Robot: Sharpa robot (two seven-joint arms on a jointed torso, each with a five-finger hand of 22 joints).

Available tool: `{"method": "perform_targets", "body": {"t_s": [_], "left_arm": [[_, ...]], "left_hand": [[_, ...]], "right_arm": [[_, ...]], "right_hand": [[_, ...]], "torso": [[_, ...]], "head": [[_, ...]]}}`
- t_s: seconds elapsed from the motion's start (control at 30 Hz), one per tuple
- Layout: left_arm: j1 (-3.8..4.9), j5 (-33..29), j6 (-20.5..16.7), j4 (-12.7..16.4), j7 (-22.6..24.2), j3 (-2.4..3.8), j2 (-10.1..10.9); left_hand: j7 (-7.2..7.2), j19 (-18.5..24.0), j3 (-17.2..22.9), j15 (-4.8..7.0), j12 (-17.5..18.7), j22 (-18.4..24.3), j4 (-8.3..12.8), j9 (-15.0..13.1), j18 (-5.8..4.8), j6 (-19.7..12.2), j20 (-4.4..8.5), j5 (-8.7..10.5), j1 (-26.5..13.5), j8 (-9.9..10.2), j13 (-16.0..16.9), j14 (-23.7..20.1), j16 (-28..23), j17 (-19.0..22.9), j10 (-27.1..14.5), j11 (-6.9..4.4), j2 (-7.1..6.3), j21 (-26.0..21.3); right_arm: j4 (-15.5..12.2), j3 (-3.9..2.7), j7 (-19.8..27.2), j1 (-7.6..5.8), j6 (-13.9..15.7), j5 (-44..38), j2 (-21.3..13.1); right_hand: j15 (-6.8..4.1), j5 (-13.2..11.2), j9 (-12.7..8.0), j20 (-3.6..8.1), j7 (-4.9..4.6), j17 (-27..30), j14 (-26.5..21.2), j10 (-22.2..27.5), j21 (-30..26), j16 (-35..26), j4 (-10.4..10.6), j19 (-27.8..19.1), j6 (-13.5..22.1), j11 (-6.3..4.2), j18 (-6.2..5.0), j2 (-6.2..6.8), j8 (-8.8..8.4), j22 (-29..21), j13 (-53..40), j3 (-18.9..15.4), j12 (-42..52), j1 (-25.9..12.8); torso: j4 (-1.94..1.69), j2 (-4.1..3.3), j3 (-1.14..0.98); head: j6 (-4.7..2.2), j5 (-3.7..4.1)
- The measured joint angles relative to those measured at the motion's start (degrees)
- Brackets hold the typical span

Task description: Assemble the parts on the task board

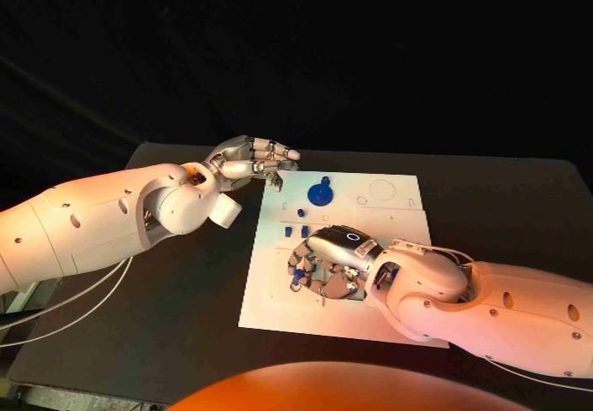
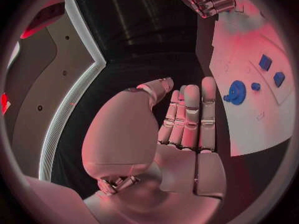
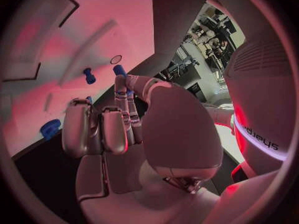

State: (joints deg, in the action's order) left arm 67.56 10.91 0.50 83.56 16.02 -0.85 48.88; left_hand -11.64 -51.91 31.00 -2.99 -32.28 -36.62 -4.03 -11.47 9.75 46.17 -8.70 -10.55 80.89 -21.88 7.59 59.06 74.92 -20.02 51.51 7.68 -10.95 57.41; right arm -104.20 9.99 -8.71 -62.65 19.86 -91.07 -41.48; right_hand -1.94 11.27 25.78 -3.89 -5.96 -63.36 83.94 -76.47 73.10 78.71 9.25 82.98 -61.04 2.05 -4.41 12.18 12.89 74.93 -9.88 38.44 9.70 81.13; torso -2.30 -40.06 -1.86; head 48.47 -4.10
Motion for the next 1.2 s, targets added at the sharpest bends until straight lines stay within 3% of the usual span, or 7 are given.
{"method": "perform_targets", "body": {"t_s": [1.2], "left_arm": [[0.00,0.0,0.1,0.2,-0.2,0.00,0.2]], "left_hand": [[0.00,0.0,0.0,0.00,0.0,0.0,0.0,0.0,0.00,0.0,0.00,0.00,0.0,0.0,0.0,0.0,0.0,0.0,0.0,0.00,0.00,0.0]], "right_arm": [[2.1,-0.08,-0.1,1.33,-1.6,-1.5,2.0]], "right_hand": [[0.00,0.0,0.0,0.21,0.04,0.2,0.0,0.0,0.0,0.0,-0.3,-0.2,-0.2,0.02,0.00,-0.20,0.00,0.0,0.0,0.1,-0.1,-0.1]], "torso": [[-0.01,0.03,0.04]], "head": [[0.50,-0.24]]}}
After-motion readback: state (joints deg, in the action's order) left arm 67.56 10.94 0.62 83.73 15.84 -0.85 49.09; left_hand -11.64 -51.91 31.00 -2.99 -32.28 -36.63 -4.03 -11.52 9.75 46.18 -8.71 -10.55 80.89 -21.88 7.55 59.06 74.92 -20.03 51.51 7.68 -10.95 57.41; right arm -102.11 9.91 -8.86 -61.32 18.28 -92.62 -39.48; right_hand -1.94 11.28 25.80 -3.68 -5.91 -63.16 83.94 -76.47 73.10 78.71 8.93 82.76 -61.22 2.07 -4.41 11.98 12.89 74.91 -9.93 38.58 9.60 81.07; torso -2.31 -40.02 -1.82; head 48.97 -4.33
